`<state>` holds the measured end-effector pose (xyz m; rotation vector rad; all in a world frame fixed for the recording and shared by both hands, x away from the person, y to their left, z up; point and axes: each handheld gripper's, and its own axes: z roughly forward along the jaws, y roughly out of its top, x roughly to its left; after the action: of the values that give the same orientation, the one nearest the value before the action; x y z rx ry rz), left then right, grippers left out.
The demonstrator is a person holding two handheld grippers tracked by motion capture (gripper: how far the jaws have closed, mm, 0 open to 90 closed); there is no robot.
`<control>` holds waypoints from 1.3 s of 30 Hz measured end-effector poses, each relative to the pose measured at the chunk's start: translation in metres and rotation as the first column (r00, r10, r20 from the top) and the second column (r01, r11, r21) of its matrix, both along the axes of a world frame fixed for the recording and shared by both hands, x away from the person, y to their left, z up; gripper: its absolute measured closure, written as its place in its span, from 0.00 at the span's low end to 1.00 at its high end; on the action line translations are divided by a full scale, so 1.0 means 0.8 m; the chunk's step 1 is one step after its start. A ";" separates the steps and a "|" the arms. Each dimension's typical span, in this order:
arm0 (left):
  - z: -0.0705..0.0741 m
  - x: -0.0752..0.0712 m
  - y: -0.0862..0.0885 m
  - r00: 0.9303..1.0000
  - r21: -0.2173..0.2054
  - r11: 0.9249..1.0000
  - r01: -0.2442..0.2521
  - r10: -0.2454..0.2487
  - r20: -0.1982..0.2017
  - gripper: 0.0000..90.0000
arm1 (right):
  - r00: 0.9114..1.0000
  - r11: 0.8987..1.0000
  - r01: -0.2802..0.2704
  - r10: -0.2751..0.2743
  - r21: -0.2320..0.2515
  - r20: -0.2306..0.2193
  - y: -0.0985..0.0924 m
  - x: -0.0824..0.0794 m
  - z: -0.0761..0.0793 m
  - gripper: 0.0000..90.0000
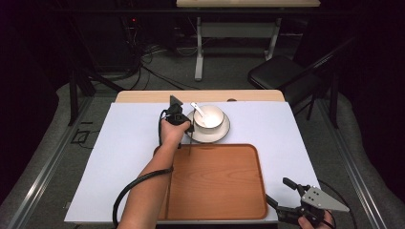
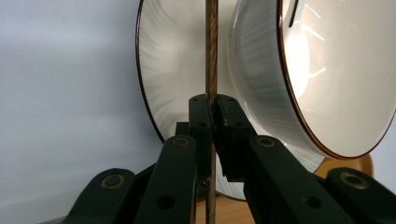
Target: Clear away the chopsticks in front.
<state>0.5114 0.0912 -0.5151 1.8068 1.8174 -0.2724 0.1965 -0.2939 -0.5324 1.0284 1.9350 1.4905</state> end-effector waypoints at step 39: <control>0.043 -0.049 0.067 0.999 -0.044 0.999 -0.028 0.029 0.027 0.95 | 1.000 1.000 -0.001 0.001 -0.004 0.000 0.001 0.000 0.000 0.16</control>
<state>0.4720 0.1448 -0.4807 1.7450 1.8026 -0.2730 0.1967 -0.2929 -0.5324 1.0260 1.9379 1.4864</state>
